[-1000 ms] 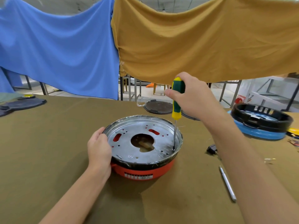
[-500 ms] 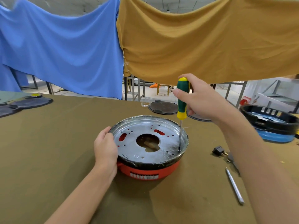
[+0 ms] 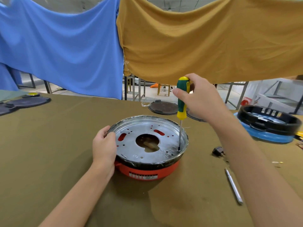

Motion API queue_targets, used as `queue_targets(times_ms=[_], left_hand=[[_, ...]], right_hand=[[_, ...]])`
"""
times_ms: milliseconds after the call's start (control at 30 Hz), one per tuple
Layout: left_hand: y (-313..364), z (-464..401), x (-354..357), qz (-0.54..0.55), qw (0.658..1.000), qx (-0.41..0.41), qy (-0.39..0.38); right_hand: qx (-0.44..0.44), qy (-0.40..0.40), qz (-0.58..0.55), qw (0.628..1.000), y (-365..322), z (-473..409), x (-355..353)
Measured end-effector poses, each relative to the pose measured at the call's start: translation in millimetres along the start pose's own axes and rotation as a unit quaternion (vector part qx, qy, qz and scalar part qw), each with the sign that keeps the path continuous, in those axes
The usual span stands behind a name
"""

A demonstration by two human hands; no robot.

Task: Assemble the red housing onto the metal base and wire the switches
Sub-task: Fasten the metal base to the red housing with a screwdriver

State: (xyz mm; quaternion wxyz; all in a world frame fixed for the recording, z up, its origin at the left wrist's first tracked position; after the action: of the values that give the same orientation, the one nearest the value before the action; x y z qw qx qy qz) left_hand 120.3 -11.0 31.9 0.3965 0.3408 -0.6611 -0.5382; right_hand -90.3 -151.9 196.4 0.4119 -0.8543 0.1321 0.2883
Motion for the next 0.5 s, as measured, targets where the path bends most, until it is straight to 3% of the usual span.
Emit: queue_targets(times_ms=[133, 267, 367, 500], left_hand=[[-0.5, -2.0, 1.0, 0.005, 1.000, -0.002, 0.002], [-0.3, -1.2, 1.4, 0.005, 1.000, -0.002, -0.009], [-0.3, -1.8, 0.9, 0.002, 1.000, -0.001, -0.010], [-0.6, -1.2, 0.4, -0.003, 1.000, -0.001, -0.011]], right_hand=[[0.009, -0.049, -0.056, 0.997, 1.1, -2.5, 0.1], [0.016, 0.047, 0.049, 0.998, 1.5, -1.3, -3.9], [0.034, 0.072, 0.059, 0.995, 3.1, -0.6, -4.0], [0.033, 0.012, 0.025, 0.999, 7.4, -1.5, 0.7]])
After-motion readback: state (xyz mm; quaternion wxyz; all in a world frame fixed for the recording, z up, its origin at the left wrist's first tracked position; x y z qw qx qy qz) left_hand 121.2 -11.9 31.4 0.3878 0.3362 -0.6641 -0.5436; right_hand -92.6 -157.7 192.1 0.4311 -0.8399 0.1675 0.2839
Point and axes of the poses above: each hand's wrist, its own z-axis away from the middle knuckle, its own x-axis out of the palm, y = z × x, the point moved 6 cm from there along -z, towards the middle knuckle, and after that the axes turned 8 degrees about x, right-handed, at the moved point
